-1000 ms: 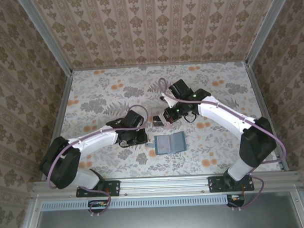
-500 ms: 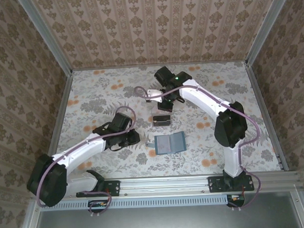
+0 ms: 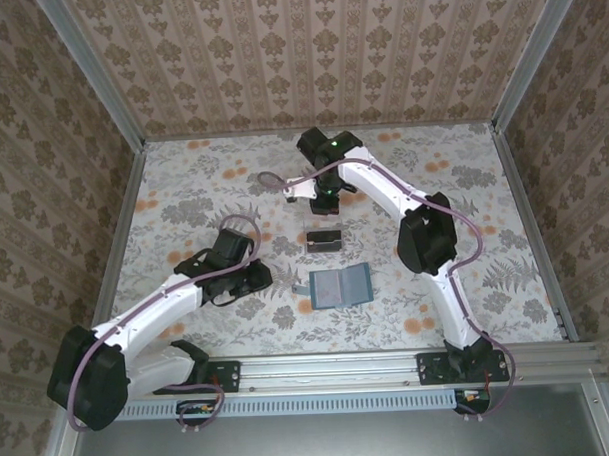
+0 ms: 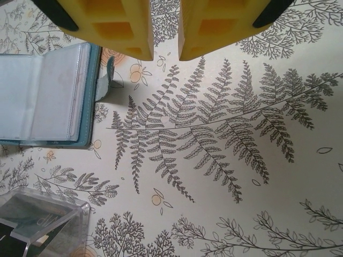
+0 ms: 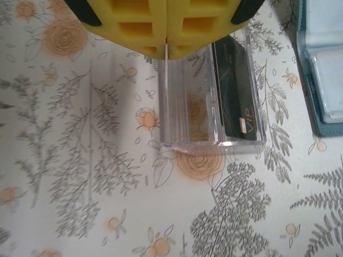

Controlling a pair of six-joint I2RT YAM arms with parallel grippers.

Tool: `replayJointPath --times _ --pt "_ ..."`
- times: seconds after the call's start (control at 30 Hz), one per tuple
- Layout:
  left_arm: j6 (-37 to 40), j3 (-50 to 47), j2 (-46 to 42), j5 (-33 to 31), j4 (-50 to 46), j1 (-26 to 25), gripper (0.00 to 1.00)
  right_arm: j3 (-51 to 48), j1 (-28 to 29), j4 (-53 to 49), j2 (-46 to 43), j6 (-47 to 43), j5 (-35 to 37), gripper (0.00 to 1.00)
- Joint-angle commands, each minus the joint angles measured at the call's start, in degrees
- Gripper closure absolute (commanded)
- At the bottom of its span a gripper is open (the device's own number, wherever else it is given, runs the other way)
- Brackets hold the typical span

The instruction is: Take the credit cards out of the card holder

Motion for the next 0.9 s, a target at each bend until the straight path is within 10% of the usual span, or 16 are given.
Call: replayJointPath --times 0.0,0.87 --pt "-0.71 -1.55 -1.36 -0.23 -1.86 0.70 0.79 2.88 -0.22 -6.43 2.63 -1.71 -0.80 1.00" --pt "-1.26 -3.29 -3.94 -0.01 -2.17 1.59 0.78 3.14 -1.10 -3.64 3.57 1.52 0.40 0.79"
